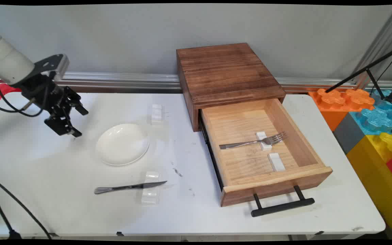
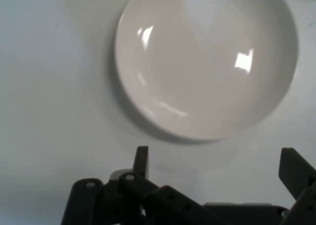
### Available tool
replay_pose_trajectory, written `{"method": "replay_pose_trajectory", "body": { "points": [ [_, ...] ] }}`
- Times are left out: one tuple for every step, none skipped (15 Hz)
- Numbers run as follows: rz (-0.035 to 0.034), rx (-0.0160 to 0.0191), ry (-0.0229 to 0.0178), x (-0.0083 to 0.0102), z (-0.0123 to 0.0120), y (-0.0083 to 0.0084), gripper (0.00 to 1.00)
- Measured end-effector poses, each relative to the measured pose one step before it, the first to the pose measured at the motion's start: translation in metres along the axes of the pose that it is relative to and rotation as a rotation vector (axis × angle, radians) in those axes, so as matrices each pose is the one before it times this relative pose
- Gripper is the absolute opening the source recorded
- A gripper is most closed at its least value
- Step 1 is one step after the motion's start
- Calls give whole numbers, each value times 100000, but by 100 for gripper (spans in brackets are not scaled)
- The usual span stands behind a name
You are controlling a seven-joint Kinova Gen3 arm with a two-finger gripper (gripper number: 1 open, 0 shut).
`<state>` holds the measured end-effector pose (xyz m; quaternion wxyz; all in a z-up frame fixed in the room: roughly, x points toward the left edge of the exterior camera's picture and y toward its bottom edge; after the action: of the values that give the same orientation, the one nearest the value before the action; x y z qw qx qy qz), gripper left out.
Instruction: Pick up the knife from the right of the white plate
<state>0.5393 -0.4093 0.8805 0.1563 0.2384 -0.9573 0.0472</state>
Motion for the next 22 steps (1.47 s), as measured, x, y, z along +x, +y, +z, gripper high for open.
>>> {"method": "replay_pose_trajectory", "body": {
  "points": [
    [-586,-611,269,783,238,759,100],
    [-429,-617,299,677,193,686,100],
    [-261,-926,319,826,258,852,100],
    [-233,-1067,217,763,259,904,100],
    [-202,-823,-13,621,239,776,100],
    [-465,-620,-521,574,287,924,100],
    [-391,-573,-643,491,311,921,100],
    [-311,-444,-489,375,282,754,100],
    [-134,-305,-297,217,235,528,100],
    [-259,-454,-343,288,344,729,100],
    [-304,-646,-371,271,470,854,100],
    [-198,-738,-24,215,505,785,100],
    [-10,-595,158,164,456,629,100],
    [105,-296,139,54,243,277,100],
    [290,-531,414,103,568,606,100],
    [312,-233,280,46,352,310,100],
    [577,-306,459,83,511,403,100],
    [490,-259,373,45,378,269,100],
    [717,-311,608,54,529,363,100],
    [557,-204,347,34,382,223,100],
    [862,-63,464,42,548,244,100],
    [556,18,330,20,363,162,100]
  ]
}}
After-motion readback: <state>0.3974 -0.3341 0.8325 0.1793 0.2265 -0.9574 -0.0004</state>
